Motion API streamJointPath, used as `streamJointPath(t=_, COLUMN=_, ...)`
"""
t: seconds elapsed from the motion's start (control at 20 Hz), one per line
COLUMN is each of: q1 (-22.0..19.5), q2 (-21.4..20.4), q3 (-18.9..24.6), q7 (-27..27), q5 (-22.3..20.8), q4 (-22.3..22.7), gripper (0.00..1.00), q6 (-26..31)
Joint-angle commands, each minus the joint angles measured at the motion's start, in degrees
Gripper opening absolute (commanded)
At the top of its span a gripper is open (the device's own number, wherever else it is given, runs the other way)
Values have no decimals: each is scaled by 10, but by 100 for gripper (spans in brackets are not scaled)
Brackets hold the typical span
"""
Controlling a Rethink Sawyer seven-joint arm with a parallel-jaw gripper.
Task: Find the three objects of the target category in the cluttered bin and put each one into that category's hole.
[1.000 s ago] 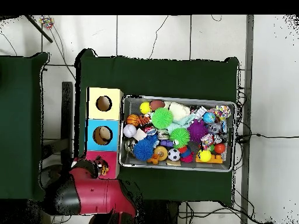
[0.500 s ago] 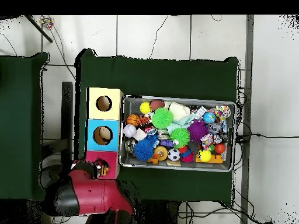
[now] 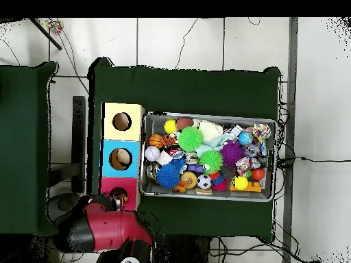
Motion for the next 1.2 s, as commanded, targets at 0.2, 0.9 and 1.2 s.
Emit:
streamJointPath(t=0.2, q1=-12, q2=39, q3=-8, q7=82, q5=-30, q4=9, gripper=100, q6=-44)
streamJointPath(t=0.9, q1=-44, q2=3, q3=37, q7=78, q5=-32, q4=45, gripper=100, q6=-42)
streamJointPath(t=1.2, q1=-41, q2=-9, q3=33, q7=79, q5=-31, q4=52, gripper=100, q6=-37)
